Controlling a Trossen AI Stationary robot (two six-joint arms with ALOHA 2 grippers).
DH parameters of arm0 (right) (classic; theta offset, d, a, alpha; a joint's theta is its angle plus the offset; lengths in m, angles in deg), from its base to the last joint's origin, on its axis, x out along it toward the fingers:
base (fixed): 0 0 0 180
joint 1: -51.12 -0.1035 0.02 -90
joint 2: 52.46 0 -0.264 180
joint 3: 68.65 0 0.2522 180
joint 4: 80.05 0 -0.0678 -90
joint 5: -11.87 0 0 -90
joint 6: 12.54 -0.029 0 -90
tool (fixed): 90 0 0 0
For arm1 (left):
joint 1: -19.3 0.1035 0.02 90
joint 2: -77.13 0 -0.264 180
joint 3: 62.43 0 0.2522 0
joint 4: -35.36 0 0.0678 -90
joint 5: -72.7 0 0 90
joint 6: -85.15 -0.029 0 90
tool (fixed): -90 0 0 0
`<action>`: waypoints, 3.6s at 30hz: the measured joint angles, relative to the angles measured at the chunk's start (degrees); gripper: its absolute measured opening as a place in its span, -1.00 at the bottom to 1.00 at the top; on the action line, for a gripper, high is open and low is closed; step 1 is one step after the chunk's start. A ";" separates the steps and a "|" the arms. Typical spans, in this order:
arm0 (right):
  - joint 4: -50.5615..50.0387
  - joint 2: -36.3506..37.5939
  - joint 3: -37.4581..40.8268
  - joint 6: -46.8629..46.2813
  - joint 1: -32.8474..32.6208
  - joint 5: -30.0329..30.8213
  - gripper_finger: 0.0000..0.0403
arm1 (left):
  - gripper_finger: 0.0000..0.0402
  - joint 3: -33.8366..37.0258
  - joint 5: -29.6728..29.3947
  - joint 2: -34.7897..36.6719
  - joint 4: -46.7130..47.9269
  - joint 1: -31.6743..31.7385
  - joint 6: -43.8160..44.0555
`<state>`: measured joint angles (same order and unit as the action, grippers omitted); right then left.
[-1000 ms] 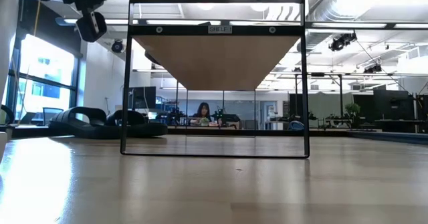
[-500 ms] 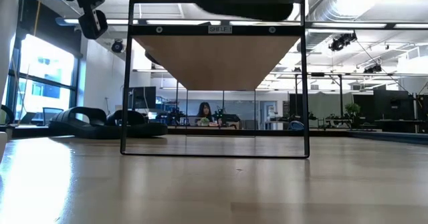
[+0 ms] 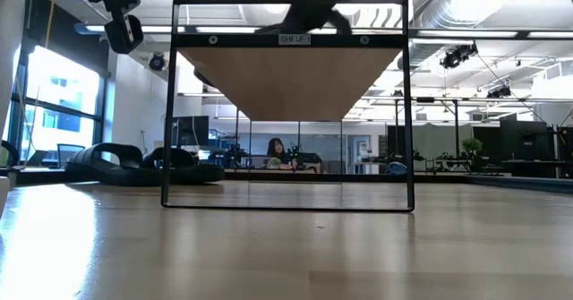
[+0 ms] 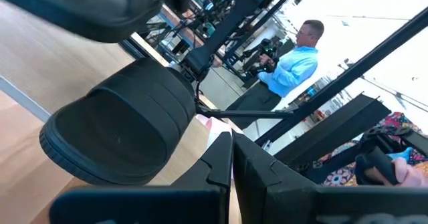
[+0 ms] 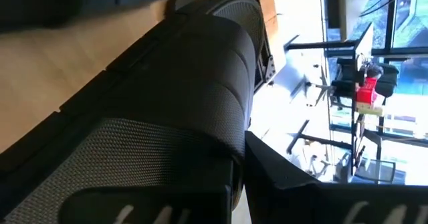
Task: Pick and place slides into the shelf
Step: Put the black slipper on the shelf
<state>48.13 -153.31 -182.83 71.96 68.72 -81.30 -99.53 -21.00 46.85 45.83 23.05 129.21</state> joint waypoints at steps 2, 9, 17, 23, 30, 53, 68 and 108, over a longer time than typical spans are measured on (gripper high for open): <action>0.50 -1.38 0.00 -0.05 0.00 1.29 -1.00 | -0.99 0.00 0.00 0.00 0.04 -0.02 0.00; 1.95 -3.05 0.09 -4.93 -1.23 6.57 -1.00 | -0.99 0.00 0.00 0.00 0.13 0.00 -0.02; 0.87 -3.05 0.09 -7.86 -4.25 8.62 -1.00 | -0.99 0.00 -0.44 0.00 0.35 0.00 -0.13; 0.20 -3.45 0.06 -9.97 -4.13 10.31 -1.00 | -0.99 0.00 -0.44 0.00 0.41 -0.01 -0.24; -0.79 -4.49 0.07 -10.62 -4.95 10.59 -1.00 | -0.99 0.00 -0.37 0.00 0.44 -0.02 -0.26; -5.97 -4.85 0.00 -17.65 -4.82 2.66 -0.72 | -0.99 0.00 -0.21 -0.01 0.41 0.00 -0.24; -5.46 -4.89 0.00 -18.00 -4.39 1.15 -0.51 | -0.99 0.00 -0.20 -0.02 0.41 0.00 -0.24; -11.97 -2.05 0.02 -23.08 -2.71 -5.01 -0.51 | -0.99 0.00 -0.17 -0.02 0.75 -0.01 -0.48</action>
<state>36.16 -155.36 -182.81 48.89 66.01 -86.30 -99.53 -21.18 46.83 46.58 23.04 128.73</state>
